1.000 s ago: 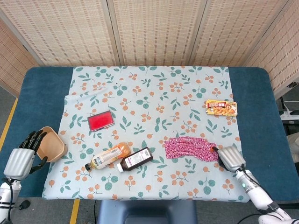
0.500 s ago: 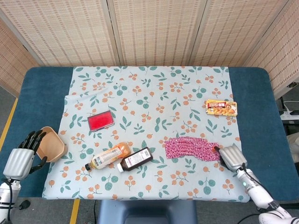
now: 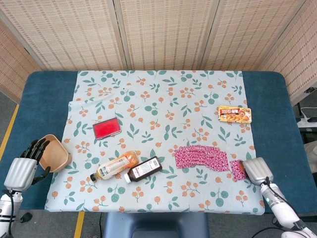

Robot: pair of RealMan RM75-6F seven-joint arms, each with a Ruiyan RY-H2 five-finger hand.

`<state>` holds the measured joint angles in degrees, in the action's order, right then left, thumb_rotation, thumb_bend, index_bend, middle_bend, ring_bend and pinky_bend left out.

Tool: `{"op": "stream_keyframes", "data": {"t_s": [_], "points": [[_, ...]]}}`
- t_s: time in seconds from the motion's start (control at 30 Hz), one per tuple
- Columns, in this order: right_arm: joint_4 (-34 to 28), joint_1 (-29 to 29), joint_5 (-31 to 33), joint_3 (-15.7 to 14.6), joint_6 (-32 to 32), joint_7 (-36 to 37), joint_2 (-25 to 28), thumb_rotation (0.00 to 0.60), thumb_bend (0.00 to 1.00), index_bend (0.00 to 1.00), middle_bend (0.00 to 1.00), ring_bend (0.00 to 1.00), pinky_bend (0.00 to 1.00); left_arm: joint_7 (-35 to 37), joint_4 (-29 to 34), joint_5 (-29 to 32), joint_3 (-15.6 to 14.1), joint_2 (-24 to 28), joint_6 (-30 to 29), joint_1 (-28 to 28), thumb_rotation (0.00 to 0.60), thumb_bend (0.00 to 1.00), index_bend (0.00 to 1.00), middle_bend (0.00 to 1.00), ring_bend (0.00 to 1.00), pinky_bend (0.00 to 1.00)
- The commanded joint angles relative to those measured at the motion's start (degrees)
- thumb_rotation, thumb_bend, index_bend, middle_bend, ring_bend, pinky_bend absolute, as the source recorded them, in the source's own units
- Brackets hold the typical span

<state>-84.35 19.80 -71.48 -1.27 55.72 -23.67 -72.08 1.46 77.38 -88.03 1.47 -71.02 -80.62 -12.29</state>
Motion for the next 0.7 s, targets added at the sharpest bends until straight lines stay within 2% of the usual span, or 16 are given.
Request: {"op": "stream_keyframes", "data": {"t_s": [0.03, 0.17, 0.43, 0.7], "points": [[-2.0, -0.3, 2.4, -0.2, 0.3, -2.7, 1.0, 0.6, 1.0, 0.52, 0.8, 0.74, 0.87, 0.0, 0.0, 0.0, 0.0, 0.0, 0.0, 0.0, 0.6, 0.37, 0.05, 0.06, 0.06, 0.32], [-3.3, -0.2, 2.7, -0.4, 0.6, -3.5, 1.3, 0.6, 1.0, 0.52, 0.8, 0.74, 0.87, 0.0, 0.0, 0.0, 0.0, 0.0, 0.0, 0.0, 0.6, 0.37, 0.05, 0.06, 0.06, 0.32], [-1.2, -0.1, -3.4, -1.1, 1.8, 2.7, 0.2, 0.6, 1.0, 0.46, 0.8, 0.74, 0.87, 0.1, 0.0, 0.0, 0.0, 0.0, 0.0, 0.0, 0.6, 0.37, 0.05, 0.06, 0.06, 0.32], [0.3, 0.6, -2.9, -1.5, -0.3, 3.2, -0.4, 0.6, 1.0, 0.44, 0.8, 0.74, 0.87, 0.2, 0.0, 0.0, 0.1, 0.1, -0.2, 0.0, 0.6, 0.37, 0.05, 0.06, 0.06, 0.32]]}}
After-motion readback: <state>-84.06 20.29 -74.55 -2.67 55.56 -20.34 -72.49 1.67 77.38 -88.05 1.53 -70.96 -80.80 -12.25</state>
